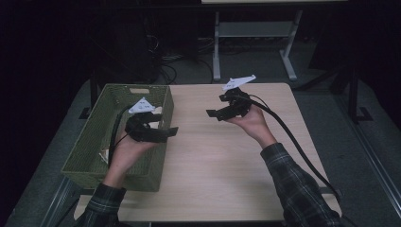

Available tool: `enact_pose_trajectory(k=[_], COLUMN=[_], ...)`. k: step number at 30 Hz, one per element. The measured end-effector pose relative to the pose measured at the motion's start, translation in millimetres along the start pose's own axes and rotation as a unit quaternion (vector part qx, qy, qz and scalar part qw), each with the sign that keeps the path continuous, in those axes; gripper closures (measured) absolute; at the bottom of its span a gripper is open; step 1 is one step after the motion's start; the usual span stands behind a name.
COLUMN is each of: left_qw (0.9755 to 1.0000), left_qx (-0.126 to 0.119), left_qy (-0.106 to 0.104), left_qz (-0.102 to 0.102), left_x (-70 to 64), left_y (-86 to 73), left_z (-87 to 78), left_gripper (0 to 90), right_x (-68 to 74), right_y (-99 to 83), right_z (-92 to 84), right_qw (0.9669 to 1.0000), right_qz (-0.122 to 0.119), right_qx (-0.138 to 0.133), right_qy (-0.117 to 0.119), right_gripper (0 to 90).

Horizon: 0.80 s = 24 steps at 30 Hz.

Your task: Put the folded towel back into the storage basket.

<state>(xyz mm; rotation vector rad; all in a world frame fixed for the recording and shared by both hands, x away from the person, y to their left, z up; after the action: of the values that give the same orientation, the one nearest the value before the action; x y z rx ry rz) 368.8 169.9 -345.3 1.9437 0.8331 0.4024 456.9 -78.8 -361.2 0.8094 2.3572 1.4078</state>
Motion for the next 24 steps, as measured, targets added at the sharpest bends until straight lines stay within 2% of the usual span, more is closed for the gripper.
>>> enact_pose_trajectory(k=[10,17,24], left_qw=[0.9995,0.9988,0.9982], left_qx=[0.005,0.004,0.007], left_qy=[-0.029,-0.038,-0.039], left_qz=[0.013,0.031,0.046], left_x=[-31.7,-54.6,-70.0], left_y=[-2.7,-15.6,-32.9], left_z=[35.2,56.9,72.6], left_gripper=[15.1,15.1,15.2], right_x=[-7.7,-10.7,-11.6], right_y=[-36.0,-67.9,-101.8], right_z=[-29.1,-49.9,-72.0], right_qw=[0.9998,0.9993,0.9983], right_qz=[0.013,0.023,0.034], right_qx=[0.002,0.003,-0.003], right_qy=[-0.016,-0.028,-0.047], right_gripper=[16.3,15.7,15.5])
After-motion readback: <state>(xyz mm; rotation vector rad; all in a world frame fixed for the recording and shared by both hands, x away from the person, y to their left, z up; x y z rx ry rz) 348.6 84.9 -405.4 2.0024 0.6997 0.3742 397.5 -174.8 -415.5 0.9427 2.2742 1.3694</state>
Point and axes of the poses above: each handheld gripper's, and its own axes: z roughly forward along the jaws, y roughly out of its top, x roughly to its left, the point moved 4 cm from there along z, roughly forward along the jaws, and after that the axes turned 5 degrees about -x, right-handed, at the moved point
